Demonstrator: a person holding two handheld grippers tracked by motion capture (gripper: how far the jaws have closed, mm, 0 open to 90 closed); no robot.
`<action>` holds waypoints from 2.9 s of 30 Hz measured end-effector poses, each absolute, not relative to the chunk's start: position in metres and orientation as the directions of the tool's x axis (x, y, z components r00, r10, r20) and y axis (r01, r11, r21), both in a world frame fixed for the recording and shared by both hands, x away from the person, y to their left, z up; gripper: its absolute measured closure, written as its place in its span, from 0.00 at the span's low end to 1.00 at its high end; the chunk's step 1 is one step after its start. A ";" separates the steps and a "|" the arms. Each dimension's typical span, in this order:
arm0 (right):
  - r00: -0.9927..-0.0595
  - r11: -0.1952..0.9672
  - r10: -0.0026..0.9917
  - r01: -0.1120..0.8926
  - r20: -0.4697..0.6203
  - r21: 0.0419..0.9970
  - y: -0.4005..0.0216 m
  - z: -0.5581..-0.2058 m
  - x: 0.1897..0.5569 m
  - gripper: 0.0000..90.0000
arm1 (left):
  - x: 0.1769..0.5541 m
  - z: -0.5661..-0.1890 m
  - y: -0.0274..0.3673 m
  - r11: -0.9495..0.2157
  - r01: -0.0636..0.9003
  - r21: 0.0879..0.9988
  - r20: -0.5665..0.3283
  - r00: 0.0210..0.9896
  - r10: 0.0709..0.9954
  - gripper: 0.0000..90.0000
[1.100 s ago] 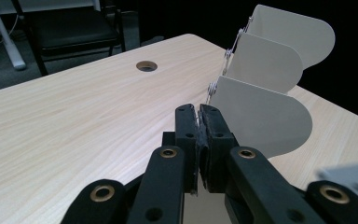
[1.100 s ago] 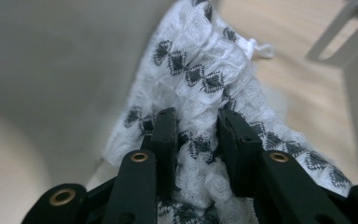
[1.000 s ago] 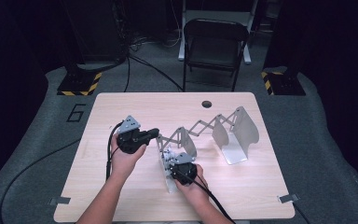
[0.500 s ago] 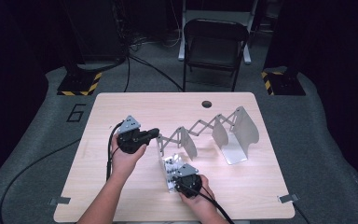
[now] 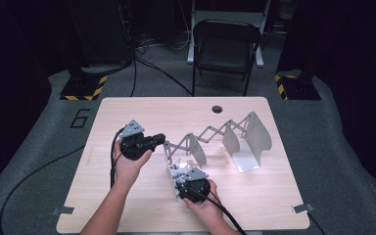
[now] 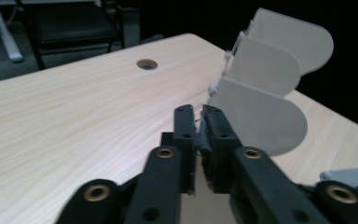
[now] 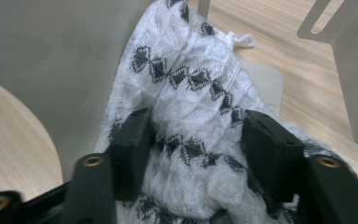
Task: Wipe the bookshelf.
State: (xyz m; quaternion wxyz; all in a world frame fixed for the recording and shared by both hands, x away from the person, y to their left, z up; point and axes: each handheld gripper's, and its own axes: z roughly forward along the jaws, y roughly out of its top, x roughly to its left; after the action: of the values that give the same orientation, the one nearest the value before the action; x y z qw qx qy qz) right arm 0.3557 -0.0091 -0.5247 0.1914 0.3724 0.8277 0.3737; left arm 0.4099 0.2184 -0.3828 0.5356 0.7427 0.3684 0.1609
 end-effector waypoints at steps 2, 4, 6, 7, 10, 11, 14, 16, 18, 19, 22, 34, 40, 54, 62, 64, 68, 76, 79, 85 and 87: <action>-0.654 0.441 0.756 0.480 -0.027 0.758 -0.010 -0.523 0.357 0.61 | 0.407 -0.379 0.224 -0.155 0.365 0.918 -0.138 0.662 0.737 0.88; -0.669 0.458 0.743 0.466 -0.038 0.758 -0.012 -0.523 0.358 0.70 | 0.405 -0.380 0.227 -0.157 0.375 0.914 -0.133 0.641 0.756 0.87; -0.694 0.472 0.719 0.437 -0.047 0.766 -0.012 -0.523 0.360 0.76 | 0.404 -0.385 0.228 -0.163 0.386 0.908 -0.123 0.616 0.778 0.84; -0.699 0.477 0.714 0.456 -0.028 0.751 -0.012 -0.520 0.361 0.78 | 0.405 -0.388 0.229 -0.170 0.397 0.902 -0.119 0.608 0.785 0.84; -0.711 0.427 0.699 0.501 0.077 0.753 -0.014 -0.515 0.367 0.80 | 0.406 -0.396 0.231 -0.171 0.441 0.881 -0.142 0.592 0.793 0.83; -0.717 0.409 0.689 0.501 0.102 0.763 -0.015 -0.513 0.369 0.81 | 0.407 -0.398 0.231 -0.175 0.449 0.876 -0.148 0.595 0.790 0.83; -0.721 0.355 0.675 0.505 0.158 0.787 -0.014 -0.502 0.372 0.81 | 0.406 -0.404 0.226 -0.199 0.464 0.863 -0.148 0.610 0.779 0.83; -0.725 0.331 0.667 0.494 0.172 0.804 -0.014 -0.493 0.373 0.81 | 0.406 -0.407 0.224 -0.211 0.470 0.857 -0.151 0.620 0.770 0.82; -0.732 0.307 0.658 0.475 0.176 0.825 -0.012 -0.481 0.374 0.82 | 0.406 -0.409 0.222 -0.217 0.472 0.854 -0.151 0.626 0.765 0.82; -0.734 0.299 0.655 0.466 0.176 0.833 -0.012 -0.474 0.373 0.82 | 0.405 -0.410 0.221 -0.227 0.474 0.851 -0.144 0.625 0.767 0.83; -0.747 0.268 0.646 0.411 0.154 0.871 -0.010 -0.449 0.371 0.82 | 0.405 -0.411 0.221 -0.230 0.482 0.846 -0.151 0.630 0.761 0.83; -0.754 0.343 0.645 0.432 0.125 0.834 0.004 -0.462 0.378 0.82 | 0.399 -0.412 0.220 -0.276 0.501 0.820 -0.145 0.649 0.747 0.85; -0.744 0.275 0.644 0.443 0.179 0.853 -0.001 -0.450 0.374 0.82 | 0.384 -0.412 0.217 -0.301 0.512 0.805 -0.149 0.665 0.732 0.83; -0.742 0.336 0.642 0.498 0.192 0.799 0.002 -0.479 0.367 0.82 | 0.362 -0.424 0.213 -0.286 0.495 0.820 -0.152 0.672 0.725 0.85; -0.769 0.230 0.588 0.456 0.251 0.860 -0.015 -0.442 0.348 0.82 | 0.350 -0.426 0.213 -0.281 0.493 0.823 -0.176 0.692 0.700 0.85; -0.784 0.195 0.573 0.416 0.241 0.888 -0.020 -0.421 0.338 0.82 | 0.345 -0.424 0.213 -0.270 0.488 0.830 -0.184 0.697 0.693 0.84; -0.796 0.204 0.565 0.391 0.218 0.897 -0.021 -0.418 0.330 0.82 | 0.340 -0.425 0.211 -0.281 0.474 0.834 -0.164 0.700 0.695 0.85; -0.751 0.352 0.591 0.569 0.295 0.743 -0.014 -0.505 0.344 0.82 | 0.341 -0.434 0.211 -0.322 0.467 0.824 -0.145 0.723 0.676 0.86; -0.730 0.335 0.595 0.607 0.338 0.721 -0.015 -0.512 0.347 0.82 | 0.341 -0.435 0.211 -0.318 0.471 0.823 -0.152 0.721 0.676 0.85; -0.777 0.214 0.556 0.477 0.296 0.852 -0.024 -0.445 0.334 0.82 | 0.341 -0.438 0.210 -0.305 0.469 0.829 -0.151 0.713 0.685 0.85; -0.795 0.186 0.547 0.420 0.261 0.888 -0.026 -0.424 0.328 0.82 | 0.342 -0.438 0.210 -0.320 0.463 0.826 -0.142 0.721 0.678 0.86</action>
State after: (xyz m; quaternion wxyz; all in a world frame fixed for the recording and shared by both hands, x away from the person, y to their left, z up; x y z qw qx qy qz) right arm 0.3283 -0.0262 -0.4239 0.0573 0.3147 0.7679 0.5550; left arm 0.3416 0.2104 -0.4379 0.4627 0.8042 0.3547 0.1159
